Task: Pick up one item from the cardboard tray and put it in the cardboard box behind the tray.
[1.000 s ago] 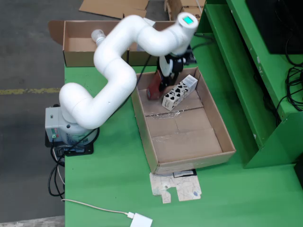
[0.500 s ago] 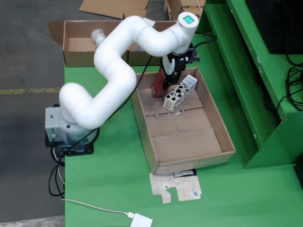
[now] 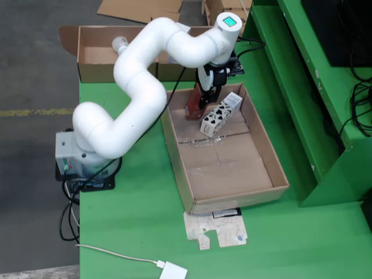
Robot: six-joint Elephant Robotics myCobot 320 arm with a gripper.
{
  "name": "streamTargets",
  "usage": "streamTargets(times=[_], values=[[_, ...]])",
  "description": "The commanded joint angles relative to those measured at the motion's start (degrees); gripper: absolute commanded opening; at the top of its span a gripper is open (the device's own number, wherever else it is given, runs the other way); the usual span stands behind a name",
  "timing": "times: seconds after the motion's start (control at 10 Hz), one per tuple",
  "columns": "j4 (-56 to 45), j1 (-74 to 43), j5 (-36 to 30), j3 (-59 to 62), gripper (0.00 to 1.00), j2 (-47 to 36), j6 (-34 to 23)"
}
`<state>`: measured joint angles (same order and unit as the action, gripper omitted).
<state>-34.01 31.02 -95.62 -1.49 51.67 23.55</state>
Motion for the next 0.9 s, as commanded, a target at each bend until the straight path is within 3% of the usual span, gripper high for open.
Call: streamTargets(times=[0.0, 0.8], values=[[-1.6, 5.4, 3.7, 1.5, 0.0, -11.7, 3.0], [4.3, 12.9, 9.4, 1.5, 0.0, -17.7, 6.4]])
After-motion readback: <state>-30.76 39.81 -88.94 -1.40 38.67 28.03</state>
